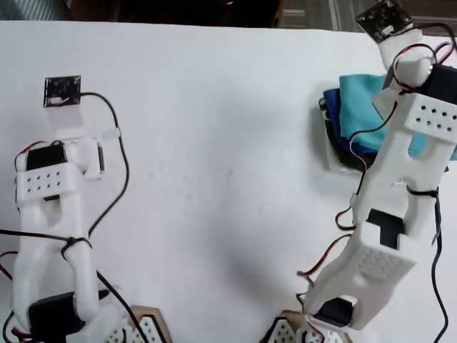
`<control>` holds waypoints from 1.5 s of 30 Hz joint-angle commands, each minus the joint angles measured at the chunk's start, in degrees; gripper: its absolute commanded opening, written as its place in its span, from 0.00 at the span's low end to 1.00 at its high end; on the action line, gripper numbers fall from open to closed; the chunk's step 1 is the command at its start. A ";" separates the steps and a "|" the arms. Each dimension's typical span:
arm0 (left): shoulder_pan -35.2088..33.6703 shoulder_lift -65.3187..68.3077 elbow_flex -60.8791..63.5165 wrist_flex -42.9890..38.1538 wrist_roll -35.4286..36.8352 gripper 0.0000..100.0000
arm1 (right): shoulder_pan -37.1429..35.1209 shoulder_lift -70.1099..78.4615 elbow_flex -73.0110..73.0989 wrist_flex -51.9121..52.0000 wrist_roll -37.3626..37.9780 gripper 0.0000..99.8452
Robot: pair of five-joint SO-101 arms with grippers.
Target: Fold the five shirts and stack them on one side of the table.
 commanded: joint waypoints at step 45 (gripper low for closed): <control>-7.30 -2.29 -0.66 4.92 -0.18 0.03 | 11.56 42.07 -7.30 -64.31 -0.53 0.02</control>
